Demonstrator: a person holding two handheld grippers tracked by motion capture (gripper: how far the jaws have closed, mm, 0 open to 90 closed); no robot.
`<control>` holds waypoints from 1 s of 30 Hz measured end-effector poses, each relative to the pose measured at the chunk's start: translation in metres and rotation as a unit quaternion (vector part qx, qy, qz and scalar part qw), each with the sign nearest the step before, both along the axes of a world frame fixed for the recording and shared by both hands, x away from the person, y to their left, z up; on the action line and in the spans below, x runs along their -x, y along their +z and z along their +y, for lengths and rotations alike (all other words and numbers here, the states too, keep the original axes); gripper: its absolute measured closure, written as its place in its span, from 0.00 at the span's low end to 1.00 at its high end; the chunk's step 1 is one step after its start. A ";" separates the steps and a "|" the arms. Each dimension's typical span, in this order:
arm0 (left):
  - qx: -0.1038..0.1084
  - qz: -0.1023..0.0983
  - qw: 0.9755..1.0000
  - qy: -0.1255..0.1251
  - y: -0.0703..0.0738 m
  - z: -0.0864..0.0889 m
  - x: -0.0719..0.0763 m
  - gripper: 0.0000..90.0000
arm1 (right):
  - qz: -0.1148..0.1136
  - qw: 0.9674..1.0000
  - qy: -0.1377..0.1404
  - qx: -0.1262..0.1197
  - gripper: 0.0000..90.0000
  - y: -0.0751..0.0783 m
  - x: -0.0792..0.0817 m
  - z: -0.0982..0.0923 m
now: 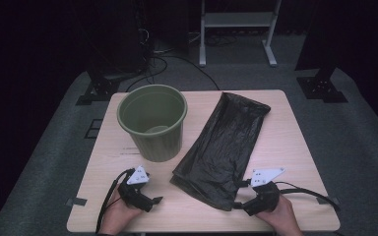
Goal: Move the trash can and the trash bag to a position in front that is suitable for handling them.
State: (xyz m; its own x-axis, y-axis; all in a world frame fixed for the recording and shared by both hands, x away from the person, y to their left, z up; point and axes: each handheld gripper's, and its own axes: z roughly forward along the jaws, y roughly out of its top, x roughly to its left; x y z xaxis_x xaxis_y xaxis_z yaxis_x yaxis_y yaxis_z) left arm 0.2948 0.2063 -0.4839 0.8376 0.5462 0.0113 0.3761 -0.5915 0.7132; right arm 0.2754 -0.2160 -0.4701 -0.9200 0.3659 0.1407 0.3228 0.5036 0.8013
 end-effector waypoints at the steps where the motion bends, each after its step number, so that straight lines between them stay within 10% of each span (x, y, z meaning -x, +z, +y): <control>1: 0.000 0.000 1.000 0.000 0.000 0.000 0.000 0.00 | -0.001 1.000 0.000 0.000 0.28 0.000 0.000 0.001; 8: 0.000 0.000 1.000 0.000 0.000 0.000 0.000 0.00 | -0.001 1.000 0.004 0.012 0.32 -0.008 0.000 0.006; 13: 0.000 0.000 1.000 0.000 0.000 0.000 0.000 0.00 | -0.017 0.998 0.016 0.065 0.34 -0.011 0.003 0.026; 24: 0.000 0.000 1.000 0.000 0.000 0.000 0.000 0.00 | -0.033 0.996 0.024 0.074 0.97 -0.010 0.006 0.025; 30: -0.001 0.000 1.000 0.000 0.000 0.000 0.000 0.00 | -0.033 0.996 0.015 0.079 0.99 -0.009 0.005 0.024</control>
